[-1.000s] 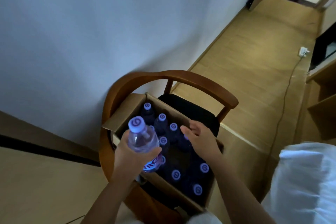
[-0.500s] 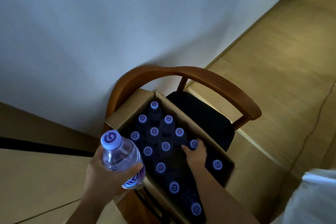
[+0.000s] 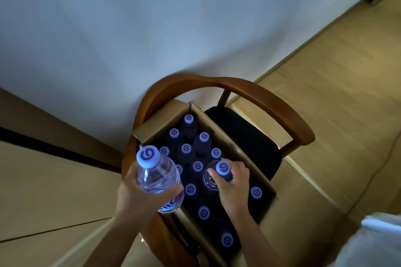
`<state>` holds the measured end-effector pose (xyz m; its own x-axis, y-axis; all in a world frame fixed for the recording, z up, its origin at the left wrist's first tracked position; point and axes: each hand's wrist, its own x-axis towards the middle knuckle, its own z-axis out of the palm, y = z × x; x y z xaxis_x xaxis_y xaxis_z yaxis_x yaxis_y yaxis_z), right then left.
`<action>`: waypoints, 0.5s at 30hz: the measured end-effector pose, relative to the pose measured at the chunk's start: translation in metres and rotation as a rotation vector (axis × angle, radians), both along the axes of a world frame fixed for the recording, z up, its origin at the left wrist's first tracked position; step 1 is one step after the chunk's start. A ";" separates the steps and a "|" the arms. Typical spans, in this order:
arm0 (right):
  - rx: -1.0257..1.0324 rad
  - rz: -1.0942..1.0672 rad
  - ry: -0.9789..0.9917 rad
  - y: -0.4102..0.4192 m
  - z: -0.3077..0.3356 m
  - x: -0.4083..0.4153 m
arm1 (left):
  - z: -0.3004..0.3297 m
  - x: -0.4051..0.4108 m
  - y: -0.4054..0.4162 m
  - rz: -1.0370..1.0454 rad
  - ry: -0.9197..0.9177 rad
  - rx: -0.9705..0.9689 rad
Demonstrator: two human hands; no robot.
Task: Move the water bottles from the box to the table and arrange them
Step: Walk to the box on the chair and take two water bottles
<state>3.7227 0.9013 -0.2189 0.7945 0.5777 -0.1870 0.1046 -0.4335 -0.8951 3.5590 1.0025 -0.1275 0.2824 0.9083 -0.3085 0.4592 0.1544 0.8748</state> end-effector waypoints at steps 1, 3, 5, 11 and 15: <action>0.088 0.001 0.021 0.001 0.014 -0.005 | 0.001 -0.003 -0.003 0.021 -0.005 -0.001; 0.252 -0.021 0.064 0.007 0.043 -0.011 | 0.003 -0.011 -0.009 0.066 -0.028 0.009; 0.372 0.048 0.141 0.018 0.071 -0.023 | 0.006 -0.024 -0.014 0.120 -0.055 0.033; 0.511 0.556 0.090 0.048 0.129 -0.082 | 0.030 -0.091 -0.024 0.214 -0.078 0.153; 0.544 0.743 0.059 0.060 0.147 -0.140 | 0.048 -0.154 -0.036 0.327 -0.077 0.228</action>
<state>3.5826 0.9614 -0.0716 0.1817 0.9557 0.2313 0.1355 0.2087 -0.9686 3.4050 0.9662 -0.0792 -0.0186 0.9968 -0.0780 0.3502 0.0796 0.9333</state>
